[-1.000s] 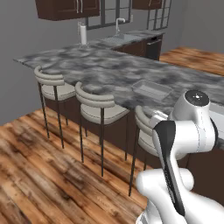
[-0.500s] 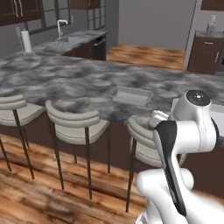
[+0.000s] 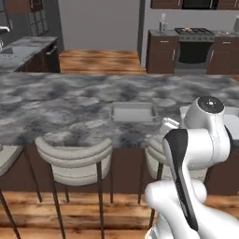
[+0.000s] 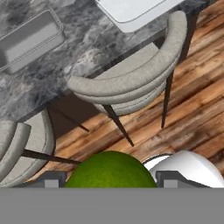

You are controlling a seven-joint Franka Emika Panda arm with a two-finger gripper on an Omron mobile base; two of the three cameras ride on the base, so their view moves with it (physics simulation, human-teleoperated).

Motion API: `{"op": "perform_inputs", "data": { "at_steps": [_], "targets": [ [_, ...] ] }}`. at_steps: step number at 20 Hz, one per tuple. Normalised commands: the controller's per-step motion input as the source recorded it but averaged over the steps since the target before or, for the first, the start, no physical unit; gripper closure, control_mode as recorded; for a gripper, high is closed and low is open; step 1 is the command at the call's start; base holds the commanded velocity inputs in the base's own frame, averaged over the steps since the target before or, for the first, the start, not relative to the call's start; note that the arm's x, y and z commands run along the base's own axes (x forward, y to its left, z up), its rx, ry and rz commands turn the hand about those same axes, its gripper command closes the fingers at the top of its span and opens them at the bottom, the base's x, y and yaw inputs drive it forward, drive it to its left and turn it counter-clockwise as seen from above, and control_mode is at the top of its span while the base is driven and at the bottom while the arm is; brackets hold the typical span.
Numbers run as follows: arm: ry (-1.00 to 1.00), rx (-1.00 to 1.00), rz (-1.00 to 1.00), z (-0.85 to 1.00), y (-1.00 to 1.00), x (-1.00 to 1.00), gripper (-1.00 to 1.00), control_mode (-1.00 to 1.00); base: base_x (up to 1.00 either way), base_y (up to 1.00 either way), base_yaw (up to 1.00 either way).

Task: Place the cold items (lime and eggplant) from the fridge in one tupperware on the dining counter. Place the warm items (hot dog and kebab skewer) in the stove area in another tupperware.

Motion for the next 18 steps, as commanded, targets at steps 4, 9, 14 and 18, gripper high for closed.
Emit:
{"op": "perform_inputs", "data": {
  "at_steps": [4, 9, 14, 18],
  "targets": [
    [0.00, 0.00, 0.00, 0.00, 0.00, 0.00, 1.00, 1.00, 0.76, 0.50, -0.56],
    [0.00, 0.00, 0.00, 0.00, 0.00, 0.00, 1.00, 1.00, 0.61, 0.50, -0.55],
    [-0.13, 0.00, -0.35, 0.03, 0.28, 0.43, 1.00, -1.00, 0.10, 0.10, -0.11],
    [0.01, 0.06, -0.04, 0.40, 0.00, 0.80, 1.00, -1.00, 0.00, 0.00, 0.00]
  ]
}}
